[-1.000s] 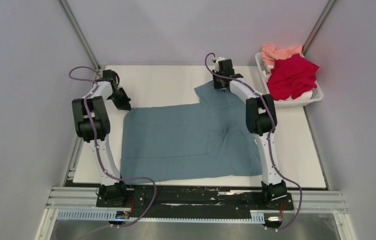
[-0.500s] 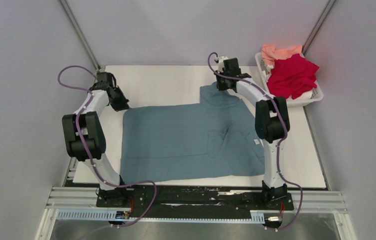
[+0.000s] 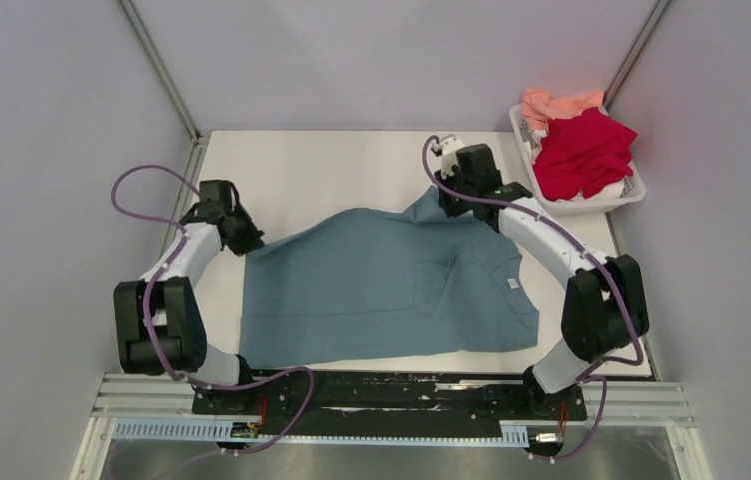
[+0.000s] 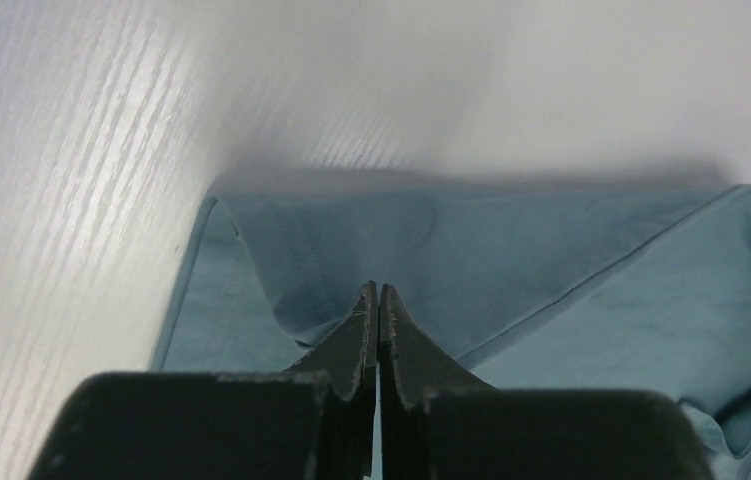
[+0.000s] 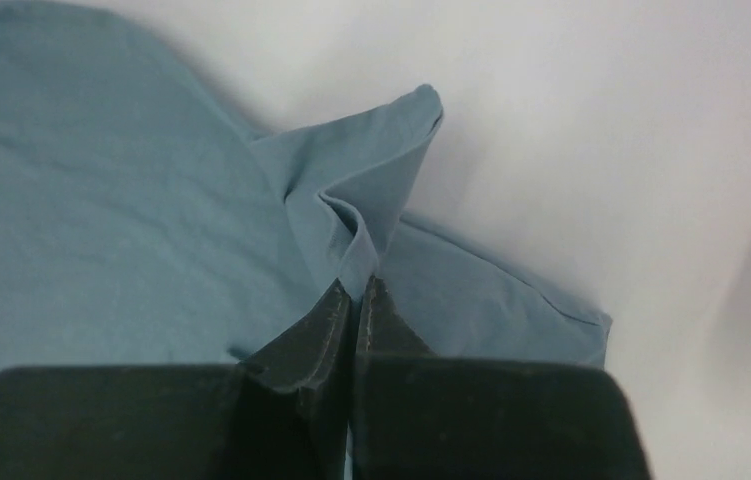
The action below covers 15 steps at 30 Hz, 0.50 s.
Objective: Fold and stack the t-shirts
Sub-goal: Fold the other side of the tshirt into a rectangle
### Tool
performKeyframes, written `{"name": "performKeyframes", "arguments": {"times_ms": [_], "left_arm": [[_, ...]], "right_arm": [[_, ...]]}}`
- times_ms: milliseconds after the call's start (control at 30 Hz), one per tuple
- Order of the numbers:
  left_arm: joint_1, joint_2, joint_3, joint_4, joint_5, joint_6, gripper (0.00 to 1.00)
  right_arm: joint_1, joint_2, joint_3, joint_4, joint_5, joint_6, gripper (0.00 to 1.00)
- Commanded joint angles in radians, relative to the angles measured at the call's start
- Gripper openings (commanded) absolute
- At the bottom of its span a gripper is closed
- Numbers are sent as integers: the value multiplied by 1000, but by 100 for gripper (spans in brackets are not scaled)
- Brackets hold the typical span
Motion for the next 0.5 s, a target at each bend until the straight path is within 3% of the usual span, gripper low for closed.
{"name": "performKeyframes", "arguments": {"times_ms": [0,133,467], "left_arm": [[-1,-150,-85,56,-57,-57,0],[-1,-259,-158,37,-89,-81,0],[-1,-480,-283,-35,-183,-152,0]], "right_arm": [[85,-168,-102,-58,153,29,0],[148,-287,-156,-130,273,62,0],[202,-521,-248,-264,361,164,1]]}}
